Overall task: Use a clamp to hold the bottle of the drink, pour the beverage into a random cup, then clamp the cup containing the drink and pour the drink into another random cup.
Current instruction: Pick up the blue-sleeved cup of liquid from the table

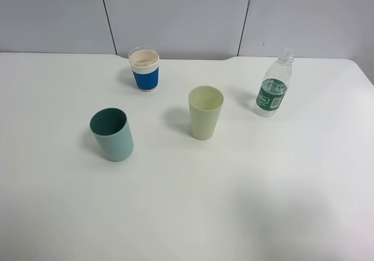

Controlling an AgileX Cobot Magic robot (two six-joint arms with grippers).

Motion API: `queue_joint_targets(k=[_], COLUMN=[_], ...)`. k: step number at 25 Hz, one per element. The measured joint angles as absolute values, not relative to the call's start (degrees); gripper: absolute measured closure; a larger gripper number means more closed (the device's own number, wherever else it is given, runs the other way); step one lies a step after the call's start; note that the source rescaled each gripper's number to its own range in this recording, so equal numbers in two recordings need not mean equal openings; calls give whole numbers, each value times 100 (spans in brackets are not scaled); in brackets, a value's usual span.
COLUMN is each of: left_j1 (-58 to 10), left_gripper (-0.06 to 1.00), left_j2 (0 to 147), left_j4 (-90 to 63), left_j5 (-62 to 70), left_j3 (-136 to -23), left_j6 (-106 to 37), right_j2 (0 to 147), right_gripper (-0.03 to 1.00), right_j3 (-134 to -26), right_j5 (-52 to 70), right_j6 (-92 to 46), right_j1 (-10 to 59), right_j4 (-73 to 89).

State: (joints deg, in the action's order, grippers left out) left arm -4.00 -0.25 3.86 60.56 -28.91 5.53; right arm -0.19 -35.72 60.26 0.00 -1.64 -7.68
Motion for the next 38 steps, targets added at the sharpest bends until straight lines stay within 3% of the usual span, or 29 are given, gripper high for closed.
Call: queue_joint_targets(k=[10,38], left_j1=[-400,-400], left_gripper=[11,11], left_j2=[-25,-25], left_j4=[386,386], left_j5=[6056,6056], left_j3=[-2891,-2891], left_j6=[551,551], right_j2=[-19,-19], right_gripper=[-3,-3], right_j3=[-2870,-2840], right_j5=[6133,6043], right_j6=[0,97], right_j1=[-164,-164], right_j4=[-662,-635])
